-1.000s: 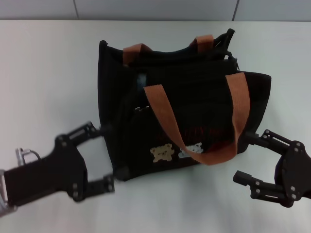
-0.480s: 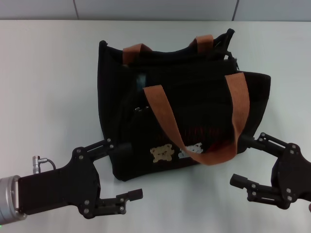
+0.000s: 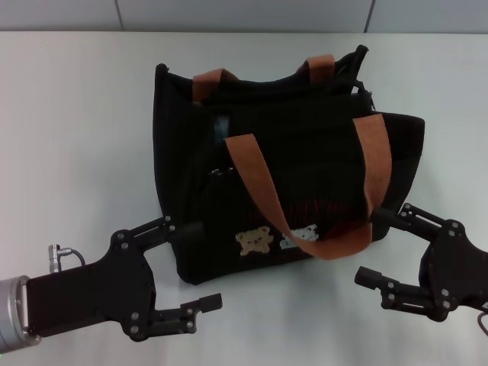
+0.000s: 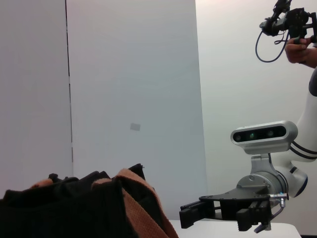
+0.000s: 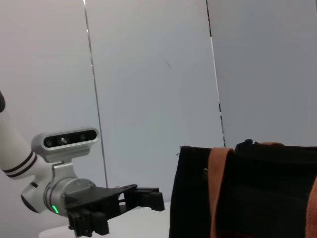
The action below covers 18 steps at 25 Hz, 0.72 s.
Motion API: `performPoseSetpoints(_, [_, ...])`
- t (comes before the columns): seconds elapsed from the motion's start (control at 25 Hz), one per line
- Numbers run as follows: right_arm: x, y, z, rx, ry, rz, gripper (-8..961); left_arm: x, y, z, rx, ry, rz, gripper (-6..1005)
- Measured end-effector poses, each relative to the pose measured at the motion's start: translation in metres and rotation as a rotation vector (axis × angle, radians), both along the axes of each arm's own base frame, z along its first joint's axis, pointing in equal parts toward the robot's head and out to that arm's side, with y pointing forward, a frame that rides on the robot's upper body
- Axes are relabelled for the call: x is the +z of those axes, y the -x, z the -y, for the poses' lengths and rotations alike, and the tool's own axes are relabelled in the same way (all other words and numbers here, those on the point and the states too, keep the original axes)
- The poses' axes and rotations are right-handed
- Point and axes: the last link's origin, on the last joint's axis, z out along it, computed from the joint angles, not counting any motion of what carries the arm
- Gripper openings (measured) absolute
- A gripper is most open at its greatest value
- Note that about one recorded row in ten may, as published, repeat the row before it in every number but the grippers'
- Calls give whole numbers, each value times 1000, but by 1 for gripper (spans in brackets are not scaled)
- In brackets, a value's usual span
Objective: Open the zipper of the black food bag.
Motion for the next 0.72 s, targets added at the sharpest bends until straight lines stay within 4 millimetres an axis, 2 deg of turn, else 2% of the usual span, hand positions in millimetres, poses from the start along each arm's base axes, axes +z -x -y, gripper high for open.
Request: performPoseSetpoints(0.72, [-4,1,-2,-11,-7,-2,826,1,-2,-2,-1,-12,9,829])
